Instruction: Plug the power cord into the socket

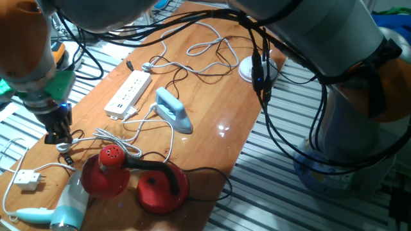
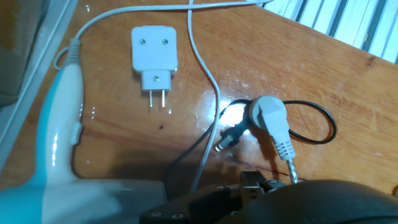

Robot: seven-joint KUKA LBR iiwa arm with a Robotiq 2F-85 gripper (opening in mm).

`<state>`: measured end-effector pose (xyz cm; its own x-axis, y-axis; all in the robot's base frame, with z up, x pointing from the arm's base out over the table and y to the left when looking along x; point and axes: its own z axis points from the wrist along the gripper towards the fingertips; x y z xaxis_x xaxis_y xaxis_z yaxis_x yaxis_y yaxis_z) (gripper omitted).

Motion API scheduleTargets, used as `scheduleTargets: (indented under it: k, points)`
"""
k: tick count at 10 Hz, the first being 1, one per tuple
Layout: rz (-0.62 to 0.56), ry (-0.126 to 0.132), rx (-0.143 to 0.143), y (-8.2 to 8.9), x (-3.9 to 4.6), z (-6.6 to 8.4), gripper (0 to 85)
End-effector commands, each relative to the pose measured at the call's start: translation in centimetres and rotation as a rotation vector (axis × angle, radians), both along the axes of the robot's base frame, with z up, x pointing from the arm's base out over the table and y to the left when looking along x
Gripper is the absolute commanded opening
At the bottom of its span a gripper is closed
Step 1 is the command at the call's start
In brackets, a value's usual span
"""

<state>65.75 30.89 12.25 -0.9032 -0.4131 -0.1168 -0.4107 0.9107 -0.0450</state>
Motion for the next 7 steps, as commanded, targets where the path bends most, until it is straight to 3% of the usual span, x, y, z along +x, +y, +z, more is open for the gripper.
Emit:
scheduleTargets:
  k: [1, 4, 7]
  points:
    - [-0.006, -0.01, 0.014, -0.1, 0.2, -0.3, 0.0]
    - [0.019, -0.046, 0.047, -0.4, 1.45, -1.0, 0.0]
    - [0.008, -0.047, 0.032, -0.6, 2.81, -1.4, 0.0]
